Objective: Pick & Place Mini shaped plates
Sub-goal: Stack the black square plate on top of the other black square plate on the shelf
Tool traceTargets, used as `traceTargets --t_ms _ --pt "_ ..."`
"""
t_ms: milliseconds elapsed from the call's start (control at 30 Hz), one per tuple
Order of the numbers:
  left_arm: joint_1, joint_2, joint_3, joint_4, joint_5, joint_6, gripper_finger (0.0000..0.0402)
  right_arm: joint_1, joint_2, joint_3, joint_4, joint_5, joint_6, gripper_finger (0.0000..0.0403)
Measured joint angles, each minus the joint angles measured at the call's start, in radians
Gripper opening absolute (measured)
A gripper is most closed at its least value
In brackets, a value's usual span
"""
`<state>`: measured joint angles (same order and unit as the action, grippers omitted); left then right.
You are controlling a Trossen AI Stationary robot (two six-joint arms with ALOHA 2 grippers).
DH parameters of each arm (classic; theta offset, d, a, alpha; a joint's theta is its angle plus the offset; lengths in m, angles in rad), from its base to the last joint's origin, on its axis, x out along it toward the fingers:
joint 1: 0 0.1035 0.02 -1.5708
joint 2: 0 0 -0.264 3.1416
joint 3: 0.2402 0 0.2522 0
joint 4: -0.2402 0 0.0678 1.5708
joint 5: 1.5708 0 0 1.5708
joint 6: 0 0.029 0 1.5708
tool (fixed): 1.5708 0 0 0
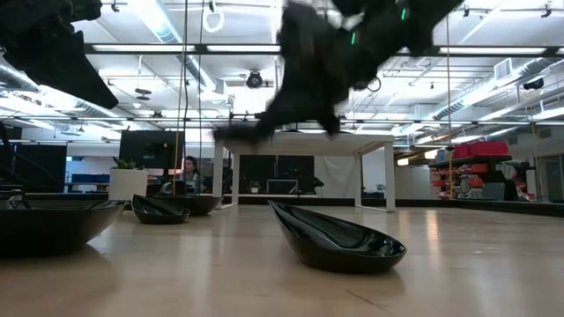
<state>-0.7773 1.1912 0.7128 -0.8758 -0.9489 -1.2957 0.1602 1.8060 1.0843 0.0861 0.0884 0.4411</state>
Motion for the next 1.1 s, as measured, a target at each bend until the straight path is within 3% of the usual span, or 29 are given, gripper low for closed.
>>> traceTargets --t_ms 133,300,433,567,700,1100 --pt "0.0 0.0 0.0 0.012 -0.001 0.001 0.0073 -0.071 -0.158 0.0 -0.003 0.05 -0.014 0.0007" --pt "0.0 0.0 0.0 0.014 -0.022 0.009 0.0073 -0.286 -0.308 0.003 -0.096 0.05 -0.086 0.0003" --pt "0.0 0.0 0.0 0.016 -0.044 0.023 0.0073 -0.507 -0.32 0.002 -0.135 -0.041 -0.102 0.0005" --pt "0.002 0.0 0.0 0.017 -0.052 0.029 0.0073 -0.643 -0.285 0.002 -0.13 -0.155 -0.115 0.0005" --pt "0.002 0.0 0.0 0.02 -0.053 0.029 0.0073 -0.709 -0.249 0.001 -0.095 -0.235 -0.123 0.0005" --pt "0.002 0.0 0.0 0.037 -0.053 0.032 0.0073 -0.716 -0.175 0.002 -0.006 -0.235 -0.117 0.0006"
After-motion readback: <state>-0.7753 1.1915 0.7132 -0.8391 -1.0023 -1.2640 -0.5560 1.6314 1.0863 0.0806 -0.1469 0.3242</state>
